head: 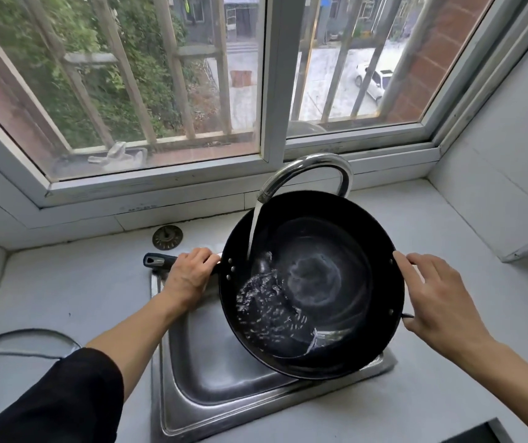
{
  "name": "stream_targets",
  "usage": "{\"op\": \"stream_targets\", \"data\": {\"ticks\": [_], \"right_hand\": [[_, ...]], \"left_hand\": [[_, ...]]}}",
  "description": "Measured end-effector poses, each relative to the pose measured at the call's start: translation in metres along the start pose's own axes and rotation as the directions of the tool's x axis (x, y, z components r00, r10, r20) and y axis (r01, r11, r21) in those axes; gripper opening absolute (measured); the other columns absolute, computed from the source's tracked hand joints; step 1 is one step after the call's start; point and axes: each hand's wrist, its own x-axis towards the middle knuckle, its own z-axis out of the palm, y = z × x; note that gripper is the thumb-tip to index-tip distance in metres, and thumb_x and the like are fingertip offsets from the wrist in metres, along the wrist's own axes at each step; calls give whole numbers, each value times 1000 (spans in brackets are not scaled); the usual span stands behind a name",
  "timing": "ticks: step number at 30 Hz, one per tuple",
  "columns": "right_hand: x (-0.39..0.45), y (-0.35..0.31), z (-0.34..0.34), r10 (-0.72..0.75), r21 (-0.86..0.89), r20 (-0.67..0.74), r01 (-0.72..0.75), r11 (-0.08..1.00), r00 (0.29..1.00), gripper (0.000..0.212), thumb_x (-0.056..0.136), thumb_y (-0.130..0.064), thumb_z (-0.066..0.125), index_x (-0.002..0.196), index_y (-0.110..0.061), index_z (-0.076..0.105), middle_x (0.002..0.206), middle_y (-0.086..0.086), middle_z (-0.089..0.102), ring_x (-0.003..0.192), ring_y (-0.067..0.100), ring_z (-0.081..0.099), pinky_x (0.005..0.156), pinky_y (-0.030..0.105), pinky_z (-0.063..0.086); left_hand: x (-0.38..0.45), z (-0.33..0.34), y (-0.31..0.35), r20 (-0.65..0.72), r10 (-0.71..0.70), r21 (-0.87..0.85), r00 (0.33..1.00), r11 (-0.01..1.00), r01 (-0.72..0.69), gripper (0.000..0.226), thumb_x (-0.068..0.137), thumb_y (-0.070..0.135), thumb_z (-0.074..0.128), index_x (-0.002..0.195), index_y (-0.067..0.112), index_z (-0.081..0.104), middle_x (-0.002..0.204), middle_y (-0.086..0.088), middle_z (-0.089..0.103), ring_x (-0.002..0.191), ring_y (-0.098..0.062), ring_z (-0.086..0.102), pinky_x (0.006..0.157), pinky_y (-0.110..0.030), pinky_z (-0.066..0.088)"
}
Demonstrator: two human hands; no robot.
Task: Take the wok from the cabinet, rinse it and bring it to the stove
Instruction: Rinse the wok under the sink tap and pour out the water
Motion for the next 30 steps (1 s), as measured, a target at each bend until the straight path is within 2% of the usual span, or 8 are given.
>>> {"op": "stream_targets", "data": {"ticks": [5,10,16,19,23,30], "right_hand": [[7,-7,12,7,38,-25,-6,999,1000,116,35,-7,93,140,0,43,122,17,50,113,38,46,94,45,38],[18,-17,24,3,65,-64,1,998,998,114,36,-6,93,138,1,43,121,18,48,111,38,44,92,43,36],[37,-21,34,-19,76,-99,26,997,995,112,39,-7,92,138,-1,41,123,19,47,112,39,44,93,45,39],[46,-23,39,-31,78,-122,41,996,992,111,39,-7,91,137,-1,40,124,18,47,112,38,45,95,43,36],[58,-28,44,-53,85,-154,67,994,987,109,40,-9,92,137,0,40,124,19,48,112,39,45,97,43,35],[77,-46,60,-82,108,-190,104,989,978,103,49,-14,90,138,-1,40,124,19,48,112,38,46,98,43,36]], "left_hand": [[3,-5,-13,9,-21,55,1000,998,21,35,64,-1,70,94,13,60,88,-8,60,78,-31,58,58,-38,44],[2,-14,-25,1,-58,93,998,994,58,29,67,4,72,89,15,58,87,-7,59,80,-31,56,59,-37,41],[-1,-23,-38,60,-94,143,994,986,84,38,60,5,78,90,15,56,89,-7,57,79,-30,54,58,-37,39],[-5,-27,-43,46,-123,170,991,979,113,33,67,5,76,91,15,56,87,-6,56,79,-30,53,57,-38,38],[-12,-34,-52,34,-146,197,989,971,137,35,64,2,75,91,15,56,86,-6,55,78,-31,54,57,-38,35],[-31,-51,-71,-15,-167,233,986,958,166,28,72,4,73,95,14,58,89,-7,57,80,-32,54,61,-39,33]]}}
